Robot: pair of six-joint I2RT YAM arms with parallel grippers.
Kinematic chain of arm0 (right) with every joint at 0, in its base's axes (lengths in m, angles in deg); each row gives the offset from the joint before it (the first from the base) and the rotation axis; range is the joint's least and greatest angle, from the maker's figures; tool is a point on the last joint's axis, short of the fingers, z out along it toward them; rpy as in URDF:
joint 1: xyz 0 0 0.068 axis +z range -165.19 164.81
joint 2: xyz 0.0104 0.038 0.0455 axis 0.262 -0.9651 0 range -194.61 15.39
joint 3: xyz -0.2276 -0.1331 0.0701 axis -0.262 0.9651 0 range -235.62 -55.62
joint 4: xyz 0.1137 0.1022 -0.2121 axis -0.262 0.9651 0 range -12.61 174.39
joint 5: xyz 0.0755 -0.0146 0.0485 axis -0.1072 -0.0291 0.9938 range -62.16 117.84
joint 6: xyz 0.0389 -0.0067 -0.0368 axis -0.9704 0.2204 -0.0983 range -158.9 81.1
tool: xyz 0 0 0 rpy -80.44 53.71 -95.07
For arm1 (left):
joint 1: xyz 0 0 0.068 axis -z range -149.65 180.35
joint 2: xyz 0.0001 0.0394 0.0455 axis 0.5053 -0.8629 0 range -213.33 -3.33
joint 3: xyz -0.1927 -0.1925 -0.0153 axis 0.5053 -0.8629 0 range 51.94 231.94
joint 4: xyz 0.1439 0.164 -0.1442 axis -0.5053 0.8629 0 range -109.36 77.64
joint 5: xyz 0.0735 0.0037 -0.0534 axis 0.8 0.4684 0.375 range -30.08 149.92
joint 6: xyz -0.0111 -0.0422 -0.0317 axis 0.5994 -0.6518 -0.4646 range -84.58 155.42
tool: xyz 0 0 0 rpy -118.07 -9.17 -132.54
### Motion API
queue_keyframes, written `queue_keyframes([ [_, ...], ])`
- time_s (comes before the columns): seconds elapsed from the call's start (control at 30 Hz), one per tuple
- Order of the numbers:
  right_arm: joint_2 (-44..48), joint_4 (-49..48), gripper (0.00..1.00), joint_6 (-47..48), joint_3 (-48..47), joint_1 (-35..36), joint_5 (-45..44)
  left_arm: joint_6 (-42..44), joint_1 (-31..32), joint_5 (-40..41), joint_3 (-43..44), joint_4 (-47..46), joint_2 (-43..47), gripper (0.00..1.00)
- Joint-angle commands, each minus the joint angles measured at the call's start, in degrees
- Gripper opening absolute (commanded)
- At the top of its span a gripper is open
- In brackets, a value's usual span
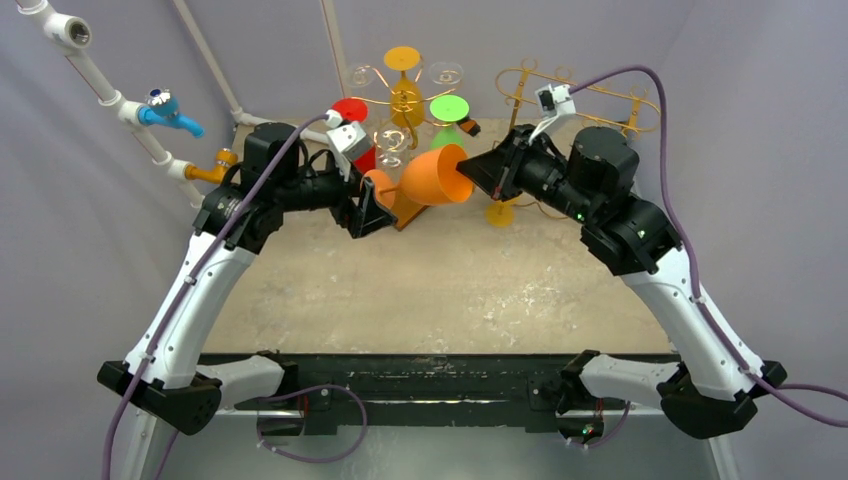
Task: Place the wine glass upside down on the wine glass rack
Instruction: Turn the wine glass upside down at the wine rack.
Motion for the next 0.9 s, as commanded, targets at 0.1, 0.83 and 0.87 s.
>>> queue_keyframes([
  [0.1,-0.09,-4.42,0.0,2.03,-1.68,4.24,-5.86,0.02,-0.13,2.03,0.34,-0.55,0.67,0.49],
  [0.83,-3.33,10.83,0.99,11.53,-10.53,5.07,6.59,34.47,-0.04,9.87,0.0,-1.78,9.36,0.0],
  [0.87,-3.47,10.18,0.99,11.27,-10.53,5.02,7.88,36.12,-0.04,10.16,-0.91,-2.91,10.42,0.0],
])
